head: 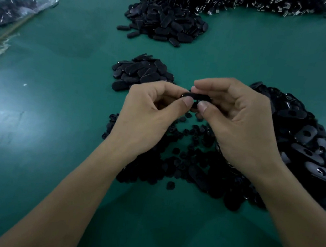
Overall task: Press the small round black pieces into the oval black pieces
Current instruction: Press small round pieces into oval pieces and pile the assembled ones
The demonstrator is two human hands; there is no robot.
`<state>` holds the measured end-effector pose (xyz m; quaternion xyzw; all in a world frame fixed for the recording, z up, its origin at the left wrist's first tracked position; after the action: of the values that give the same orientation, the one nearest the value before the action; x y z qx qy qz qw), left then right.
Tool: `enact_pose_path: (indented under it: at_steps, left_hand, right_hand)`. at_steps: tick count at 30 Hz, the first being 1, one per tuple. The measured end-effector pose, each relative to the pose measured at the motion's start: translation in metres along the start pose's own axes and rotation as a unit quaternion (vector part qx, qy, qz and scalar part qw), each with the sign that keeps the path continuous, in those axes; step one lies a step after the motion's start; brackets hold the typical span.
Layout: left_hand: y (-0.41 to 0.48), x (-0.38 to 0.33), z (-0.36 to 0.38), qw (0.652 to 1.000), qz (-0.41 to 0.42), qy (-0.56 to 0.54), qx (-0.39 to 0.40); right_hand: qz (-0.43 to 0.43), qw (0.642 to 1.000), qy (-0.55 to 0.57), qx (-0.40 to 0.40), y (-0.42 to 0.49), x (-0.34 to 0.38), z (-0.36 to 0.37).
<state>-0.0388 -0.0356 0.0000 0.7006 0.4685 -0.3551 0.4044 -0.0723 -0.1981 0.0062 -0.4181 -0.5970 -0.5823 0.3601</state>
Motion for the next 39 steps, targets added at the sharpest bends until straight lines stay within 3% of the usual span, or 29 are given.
enact_pose_path:
  at_steps: [11, 21, 29, 32, 35, 39]
  left_hand:
    - [0.000, 0.002, -0.002, 0.999, 0.001, 0.026, -0.026]
    - [-0.003, -0.005, -0.003, 0.999, 0.008, 0.038, 0.022]
    - [-0.003, -0.001, -0.002, 0.999, 0.026, 0.026, 0.010]
    - [-0.002, -0.002, -0.002, 0.999, 0.039, 0.029, 0.011]
    - [-0.001, -0.001, -0.005, 0.999, 0.016, 0.006, -0.039]
    - [0.001, 0.000, -0.008, 0.994, -0.017, -0.051, -0.092]
  right_hand:
    - [0.047, 0.996, 0.052, -0.053, 0.002, -0.003, -0.003]
    - [0.029, 0.989, 0.102, -0.105, 0.002, -0.002, -0.005]
    - [0.002, 0.993, 0.114, -0.044, 0.002, 0.001, 0.001]
    - [-0.018, 0.998, 0.053, -0.031, -0.002, 0.000, 0.005]
    - [-0.034, 0.995, -0.086, -0.031, -0.006, -0.002, 0.009]
    - [-0.026, 0.943, -0.328, 0.046, -0.010, -0.006, 0.008]
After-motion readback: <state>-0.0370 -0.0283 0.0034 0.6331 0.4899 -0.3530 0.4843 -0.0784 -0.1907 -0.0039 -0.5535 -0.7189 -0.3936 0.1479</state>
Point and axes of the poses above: each hand's wrist, its own y-axis towards the middle knuckle, its own z-axis out of the palm, x = y × z, the point moved 1 cm from there along y, towards the middle knuckle, and after that the axes turned 12 degrees about y, right-handed, at the moved point
